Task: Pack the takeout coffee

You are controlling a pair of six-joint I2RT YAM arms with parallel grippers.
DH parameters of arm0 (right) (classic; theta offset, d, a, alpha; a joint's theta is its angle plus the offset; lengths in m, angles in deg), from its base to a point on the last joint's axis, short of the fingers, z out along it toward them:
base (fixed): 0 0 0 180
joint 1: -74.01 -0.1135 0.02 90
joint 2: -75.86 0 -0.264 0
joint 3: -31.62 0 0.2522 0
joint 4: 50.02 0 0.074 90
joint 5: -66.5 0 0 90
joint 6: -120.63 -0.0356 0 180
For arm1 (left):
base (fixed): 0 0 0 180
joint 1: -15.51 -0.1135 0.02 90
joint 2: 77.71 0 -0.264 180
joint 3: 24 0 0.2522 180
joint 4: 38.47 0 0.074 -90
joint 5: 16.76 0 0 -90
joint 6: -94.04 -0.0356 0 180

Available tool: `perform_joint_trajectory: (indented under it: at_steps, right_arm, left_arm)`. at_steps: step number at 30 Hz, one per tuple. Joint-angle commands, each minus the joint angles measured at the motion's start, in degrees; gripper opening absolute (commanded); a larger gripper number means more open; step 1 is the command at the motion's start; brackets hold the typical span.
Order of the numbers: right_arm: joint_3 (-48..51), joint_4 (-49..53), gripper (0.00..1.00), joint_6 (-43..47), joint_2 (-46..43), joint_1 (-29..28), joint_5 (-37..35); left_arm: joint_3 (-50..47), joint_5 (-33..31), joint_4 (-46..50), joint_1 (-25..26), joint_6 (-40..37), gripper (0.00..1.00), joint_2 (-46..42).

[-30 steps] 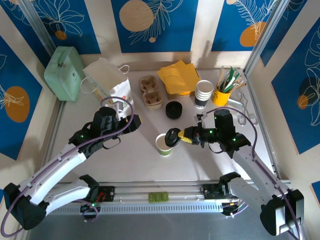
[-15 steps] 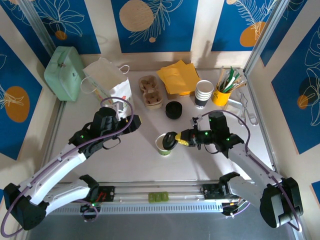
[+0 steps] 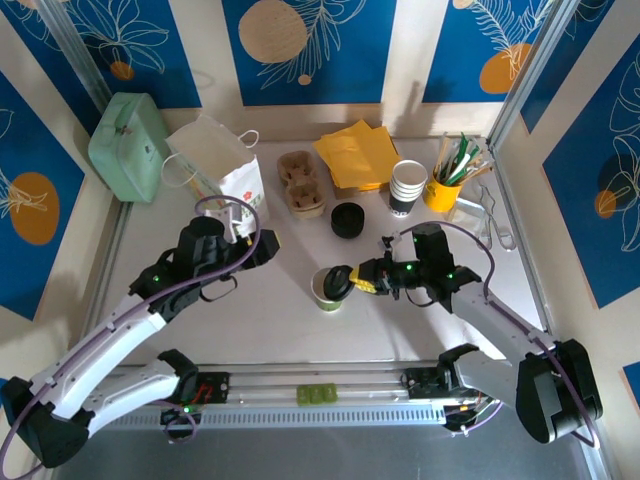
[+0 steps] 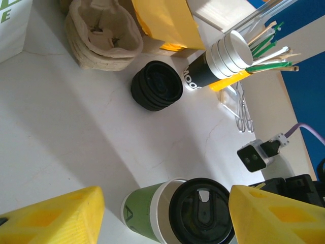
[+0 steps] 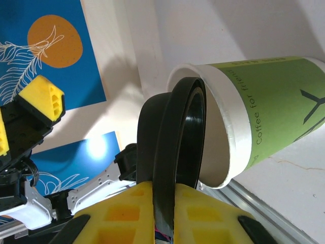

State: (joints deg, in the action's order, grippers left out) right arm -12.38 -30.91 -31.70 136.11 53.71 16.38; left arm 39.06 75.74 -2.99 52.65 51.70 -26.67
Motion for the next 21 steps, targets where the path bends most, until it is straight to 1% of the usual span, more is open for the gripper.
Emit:
perform_joint_trajectory:
  at_steps: [1, 3, 6, 21]
  right_arm:
    - [-0.79, 0.98, 0.17, 1.36, 0.65, -0.45, -0.02]
    - [-0.83, 1.54, 0.20, 1.50, 0.73, -0.64, -0.64]
    - [-0.79, 2.05, 0.22, 1.82, 0.77, -1.12, -1.33]
    - [-0.04, 3.08, 0.26, 3.40, 2.91, -1.76, -3.49]
  left_arm:
    - [0.11, -0.74, 0.06, -0.19, -0.16, 0.66, -1.23]
    - [-0.06, -0.49, -0.08, -0.17, -0.12, 0.66, -1.05]
    - [0.01, -0.30, -0.08, -0.19, -0.03, 0.66, -0.70]
    - [0.11, -0.04, 0.07, -0.20, 0.01, 0.66, 0.25]
